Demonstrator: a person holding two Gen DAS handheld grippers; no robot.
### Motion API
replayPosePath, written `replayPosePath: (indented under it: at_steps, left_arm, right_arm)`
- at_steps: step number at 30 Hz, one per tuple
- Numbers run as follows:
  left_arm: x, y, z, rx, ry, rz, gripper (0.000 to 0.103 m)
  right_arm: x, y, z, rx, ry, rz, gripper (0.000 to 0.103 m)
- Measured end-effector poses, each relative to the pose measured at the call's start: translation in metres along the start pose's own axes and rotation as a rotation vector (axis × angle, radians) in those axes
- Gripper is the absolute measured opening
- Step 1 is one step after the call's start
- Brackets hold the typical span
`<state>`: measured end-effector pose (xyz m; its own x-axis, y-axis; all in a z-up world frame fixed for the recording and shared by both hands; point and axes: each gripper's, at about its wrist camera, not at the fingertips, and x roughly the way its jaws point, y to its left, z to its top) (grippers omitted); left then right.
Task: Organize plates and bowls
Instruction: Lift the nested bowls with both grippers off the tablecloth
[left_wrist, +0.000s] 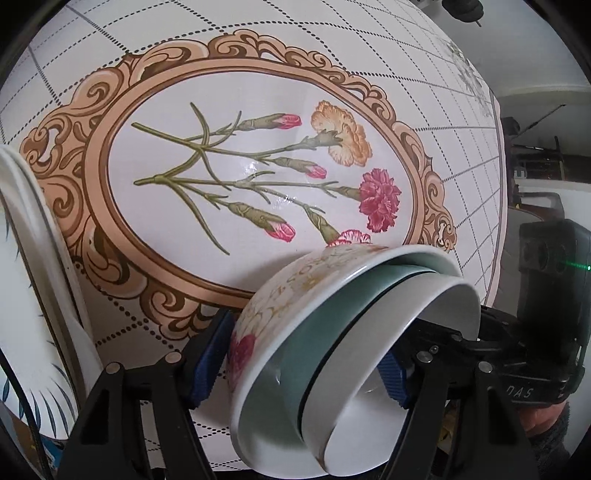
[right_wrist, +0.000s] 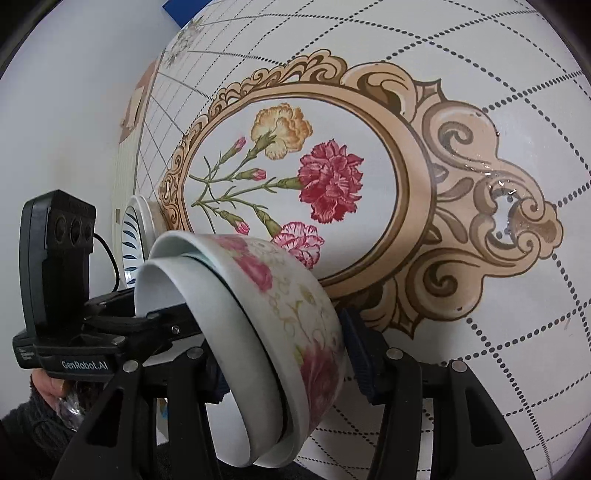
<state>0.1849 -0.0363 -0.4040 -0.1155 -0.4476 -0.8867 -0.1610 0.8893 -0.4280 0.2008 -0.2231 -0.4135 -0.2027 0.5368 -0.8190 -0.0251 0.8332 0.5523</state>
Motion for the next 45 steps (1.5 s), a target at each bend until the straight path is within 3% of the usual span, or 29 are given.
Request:
replayPosePath:
  at_steps: [15, 25, 30, 34, 37, 45]
  left_arm:
    - [-0.005, -0.016, 0.001, -0.020, -0.022, 0.054, 0.066]
    - [0.002, -0.021, 0.002, 0.064, 0.007, 0.083, 0.064]
    - [0.004, -0.010, -0.003, 0.027, 0.027, 0.034, 0.065]
    - [0.004, -0.017, -0.007, 0.073, 0.023, 0.059, 0.063]
    - [0.005, -0.012, -0.007, 0.049, 0.028, 0.041, 0.062]
    - [-0.001, -0.015, -0.011, 0.041, 0.010, 0.085, 0.062]
  right_arm:
    - [-0.006, -0.009, -0.003, 0.116, 0.034, 0.032, 0.053]
    - [-0.002, -0.007, 0.000, 0.084, 0.049, -0.006, 0.052]
    - [-0.002, -0.007, -0.001, 0.073, 0.067, -0.011, 0.052]
    - [-0.003, -0.010, -0.001, 0.076, 0.082, -0.008, 0.052]
    - [0.000, -0.014, -0.003, 0.098, 0.115, 0.007, 0.054]
    - [0.002, -0.015, -0.009, 0.100, 0.103, 0.018, 0.056]
